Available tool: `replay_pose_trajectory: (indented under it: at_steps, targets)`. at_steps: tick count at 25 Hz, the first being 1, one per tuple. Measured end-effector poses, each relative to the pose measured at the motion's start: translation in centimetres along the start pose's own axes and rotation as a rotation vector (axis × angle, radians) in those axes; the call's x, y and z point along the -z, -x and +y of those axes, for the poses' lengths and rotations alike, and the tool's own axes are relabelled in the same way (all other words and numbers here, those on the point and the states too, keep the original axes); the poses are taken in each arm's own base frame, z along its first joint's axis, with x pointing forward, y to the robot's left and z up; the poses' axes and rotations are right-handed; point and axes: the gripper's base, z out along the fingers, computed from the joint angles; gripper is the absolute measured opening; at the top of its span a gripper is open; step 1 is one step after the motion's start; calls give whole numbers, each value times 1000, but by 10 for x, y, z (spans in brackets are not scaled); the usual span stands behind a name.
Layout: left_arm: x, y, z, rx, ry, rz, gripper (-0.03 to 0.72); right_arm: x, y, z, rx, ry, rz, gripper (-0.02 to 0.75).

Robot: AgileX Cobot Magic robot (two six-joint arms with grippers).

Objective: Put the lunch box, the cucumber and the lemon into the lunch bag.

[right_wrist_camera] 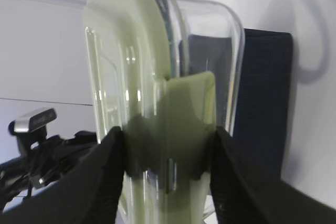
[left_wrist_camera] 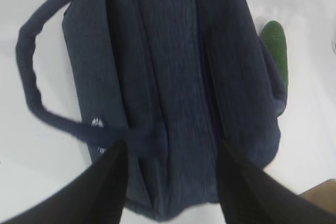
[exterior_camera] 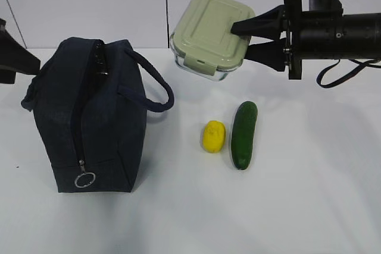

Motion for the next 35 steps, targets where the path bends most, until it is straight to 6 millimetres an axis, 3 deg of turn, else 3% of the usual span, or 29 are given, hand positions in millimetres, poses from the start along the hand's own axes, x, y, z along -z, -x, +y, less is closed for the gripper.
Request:
replay_pose_trajectory:
  at_steps: [6,11,15,25,35]
  targets:
    - [-33,23,13,20,-19,84,349,-12,3,18,16,42,16,354]
    - [-57,21,23,34,-45,165,161,-22,0,26,12,74,29,354]
    - [-60,21,18,-11,-128,172,24,-34,-9,32,13,91,64,354]
    - [-57,21,2,-31,-316,166,10,-63,-27,58,68,147,145,354]
    - [-36,24,-11,-86,-333,103,8,-70,-23,44,74,34,87,354]
